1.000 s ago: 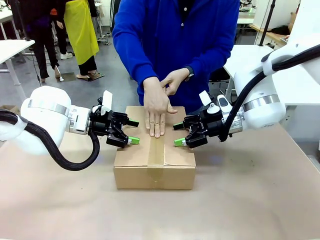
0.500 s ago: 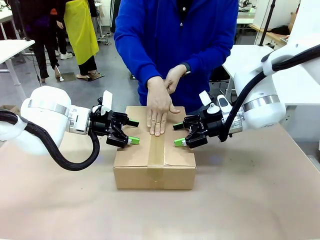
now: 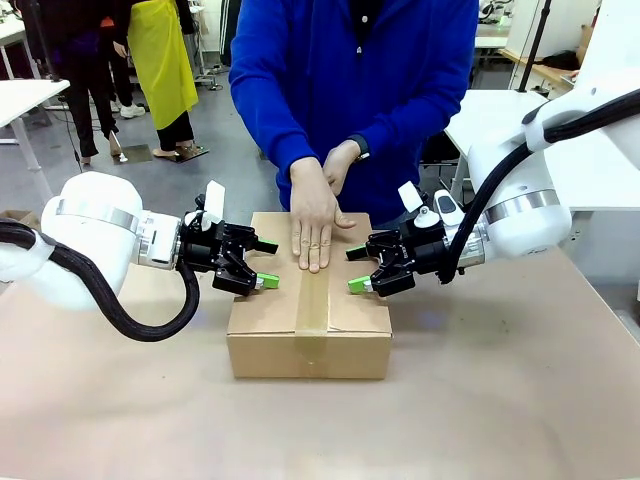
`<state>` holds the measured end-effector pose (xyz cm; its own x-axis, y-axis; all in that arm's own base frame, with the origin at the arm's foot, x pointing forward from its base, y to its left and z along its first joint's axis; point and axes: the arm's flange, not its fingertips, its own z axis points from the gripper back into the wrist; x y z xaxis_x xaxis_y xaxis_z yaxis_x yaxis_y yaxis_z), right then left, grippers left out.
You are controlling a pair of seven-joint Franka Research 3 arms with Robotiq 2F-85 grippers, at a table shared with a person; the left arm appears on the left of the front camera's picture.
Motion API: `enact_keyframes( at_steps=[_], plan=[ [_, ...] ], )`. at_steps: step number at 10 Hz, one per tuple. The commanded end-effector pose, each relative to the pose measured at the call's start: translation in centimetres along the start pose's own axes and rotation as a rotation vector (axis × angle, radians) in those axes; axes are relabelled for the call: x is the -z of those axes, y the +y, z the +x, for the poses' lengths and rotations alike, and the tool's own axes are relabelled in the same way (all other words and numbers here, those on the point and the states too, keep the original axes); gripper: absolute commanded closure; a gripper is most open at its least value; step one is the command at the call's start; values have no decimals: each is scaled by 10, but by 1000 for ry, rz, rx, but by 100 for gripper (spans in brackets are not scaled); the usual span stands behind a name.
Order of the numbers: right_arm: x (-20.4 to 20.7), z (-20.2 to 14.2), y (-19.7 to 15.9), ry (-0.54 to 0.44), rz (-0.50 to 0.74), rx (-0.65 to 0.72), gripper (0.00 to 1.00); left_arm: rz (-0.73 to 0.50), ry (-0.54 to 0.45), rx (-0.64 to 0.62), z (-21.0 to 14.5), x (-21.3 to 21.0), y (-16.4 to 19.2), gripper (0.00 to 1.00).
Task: Pack the gift set into the box.
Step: Press and hold the closed box until the human finishes sealing it.
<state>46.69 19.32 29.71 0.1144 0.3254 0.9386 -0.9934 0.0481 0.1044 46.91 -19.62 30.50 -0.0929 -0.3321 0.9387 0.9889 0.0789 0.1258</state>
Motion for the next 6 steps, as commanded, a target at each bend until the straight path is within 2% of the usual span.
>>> enact_keyframes(
  at_steps=[1, 6],
  plan=[
    [1, -1, 0, 7, -3, 0, 0, 1, 7, 3, -2, 0, -1, 0],
    [1, -1, 0, 7, -3, 0, 0, 1, 7, 3, -2, 0, -1, 0]
  ],
)
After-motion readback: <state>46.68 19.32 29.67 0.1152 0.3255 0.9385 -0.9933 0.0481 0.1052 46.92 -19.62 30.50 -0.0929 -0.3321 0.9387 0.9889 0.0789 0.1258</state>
